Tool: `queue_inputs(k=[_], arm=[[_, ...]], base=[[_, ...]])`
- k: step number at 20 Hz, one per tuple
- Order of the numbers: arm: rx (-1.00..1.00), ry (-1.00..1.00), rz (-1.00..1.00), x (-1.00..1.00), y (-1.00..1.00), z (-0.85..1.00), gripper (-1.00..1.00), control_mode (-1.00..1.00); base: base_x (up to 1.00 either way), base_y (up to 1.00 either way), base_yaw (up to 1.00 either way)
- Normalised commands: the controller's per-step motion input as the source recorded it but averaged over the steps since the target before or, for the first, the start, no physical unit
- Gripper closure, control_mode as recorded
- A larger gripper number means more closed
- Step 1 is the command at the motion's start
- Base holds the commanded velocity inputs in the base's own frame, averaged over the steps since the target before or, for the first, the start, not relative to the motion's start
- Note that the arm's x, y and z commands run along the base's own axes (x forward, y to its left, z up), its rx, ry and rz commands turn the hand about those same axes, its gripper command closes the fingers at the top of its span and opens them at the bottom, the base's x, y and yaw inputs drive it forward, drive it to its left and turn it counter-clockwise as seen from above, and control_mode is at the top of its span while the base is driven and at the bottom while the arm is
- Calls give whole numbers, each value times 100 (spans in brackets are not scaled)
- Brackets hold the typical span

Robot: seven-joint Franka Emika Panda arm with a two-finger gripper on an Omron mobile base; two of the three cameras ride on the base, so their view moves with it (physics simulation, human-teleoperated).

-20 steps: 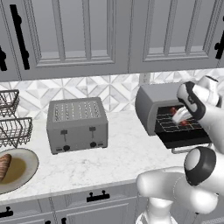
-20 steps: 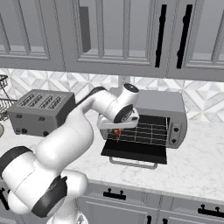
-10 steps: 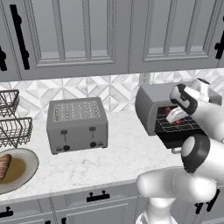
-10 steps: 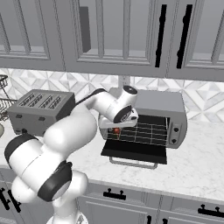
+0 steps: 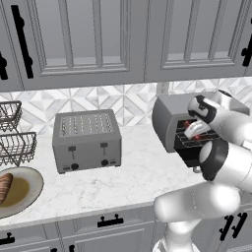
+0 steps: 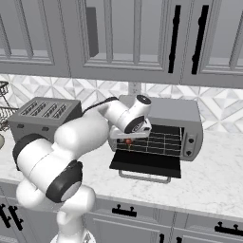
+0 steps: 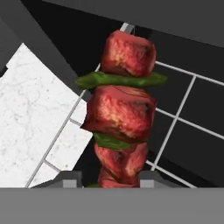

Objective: Pick up the kebab skewer and baguette bread, and place them inside the toaster oven. Close the toaster oven door and start by setting the timer.

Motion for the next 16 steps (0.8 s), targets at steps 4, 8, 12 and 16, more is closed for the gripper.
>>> queue_inputs(k=[4, 8, 12, 16], arm=[[2, 0, -1, 11, 0, -21, 100, -100], [0, 0, -2, -5, 0, -19, -100, -100], [0, 0, -4, -15, 0, -28, -100, -100], [0, 0, -5, -27, 0, -34, -100, -100]], base=[[0, 0, 0], [0, 0, 0], [0, 0, 0], [0, 0, 0]])
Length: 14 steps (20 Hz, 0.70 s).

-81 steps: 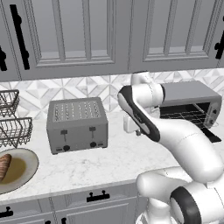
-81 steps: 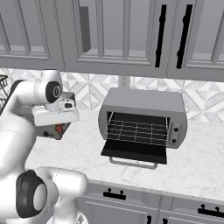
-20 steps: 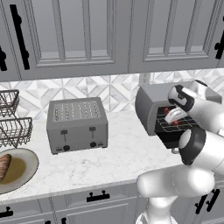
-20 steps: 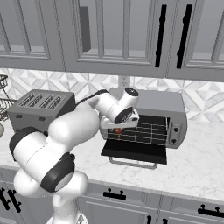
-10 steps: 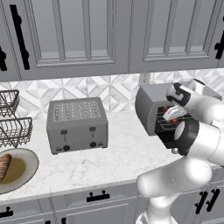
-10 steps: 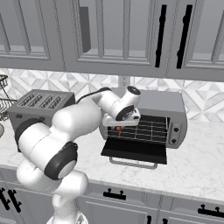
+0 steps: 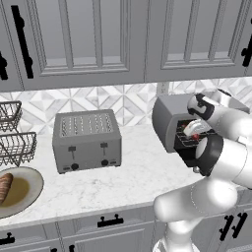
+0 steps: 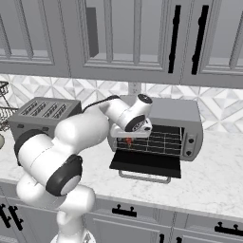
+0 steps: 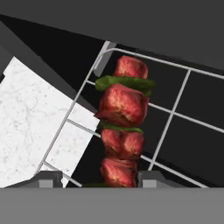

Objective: Pick up the kebab skewer and baguette bread, and place them inside the toaster oven. Close the toaster oven door and start by setting the timer.

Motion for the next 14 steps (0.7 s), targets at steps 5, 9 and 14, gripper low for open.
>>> queue_inputs(k=[5, 9, 14], arm=[[0, 1, -5, -43, -5, -38, -100, -100], [0, 5, -6, -63, -20, -36, -100, -100], [0, 4, -7, -32, -19, 3, -100, -100]], base=[[0, 0, 0], [0, 0, 0], [0, 0, 0]])
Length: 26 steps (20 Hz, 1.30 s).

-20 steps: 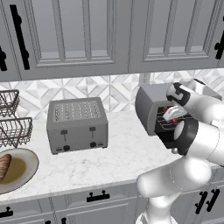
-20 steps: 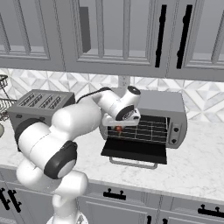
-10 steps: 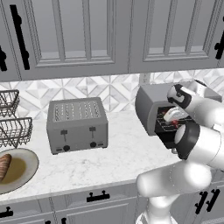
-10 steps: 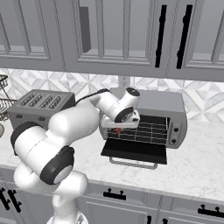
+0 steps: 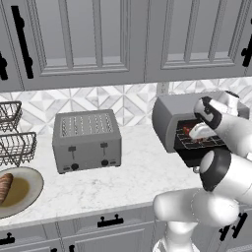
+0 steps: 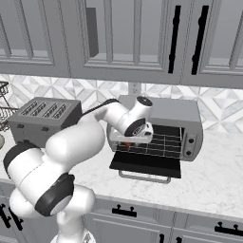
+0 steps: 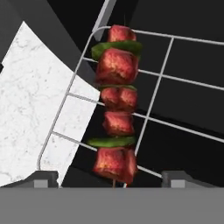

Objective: Pick up the kebab skewer and baguette bread, and place them inside the toaster oven. Close the toaster oven door and start by setting the timer.

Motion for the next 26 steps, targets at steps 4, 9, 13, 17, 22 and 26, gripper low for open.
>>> queue_inputs(k=[4, 9, 13, 17, 22, 26], arm=[[0, -2, -7, -43, -3, 98, -100, -100], [-3, 0, -10, -100, 50, 32, -100, -100], [-10, 0, -2, -90, 100, 11, -100, -100], [-11, 0, 0, -56, 100, 21, -100, -100], [-9, 0, 1, -24, 100, 20, -100, -100], [-8, 0, 0, 0, 100, 11, -100, -100]], base=[[0, 0, 0], [0, 0, 0], [0, 0, 0], [0, 0, 0], [0, 0, 0], [0, 0, 0]])
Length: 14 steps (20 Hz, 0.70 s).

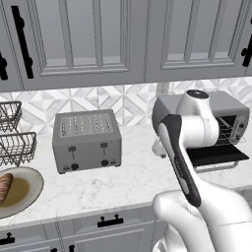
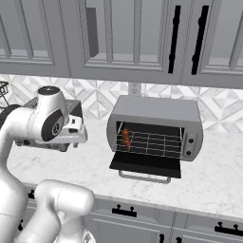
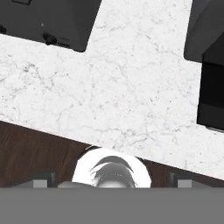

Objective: Pick up the kebab skewer and baguette bread, and place them inside the toaster oven. Close the toaster oven door and start by setting the timer.

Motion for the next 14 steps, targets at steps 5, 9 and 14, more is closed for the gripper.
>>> queue_inputs(k=[5, 9, 14], arm=[[-8, 0, 0, 0, 100, 5, -100, -100], [-6, 0, 0, 0, 100, 2, -100, -100], [-5, 0, 0, 0, 100, 1, -100, -100]], base=[[0, 0, 0], [0, 0, 0], [0, 0, 0]])
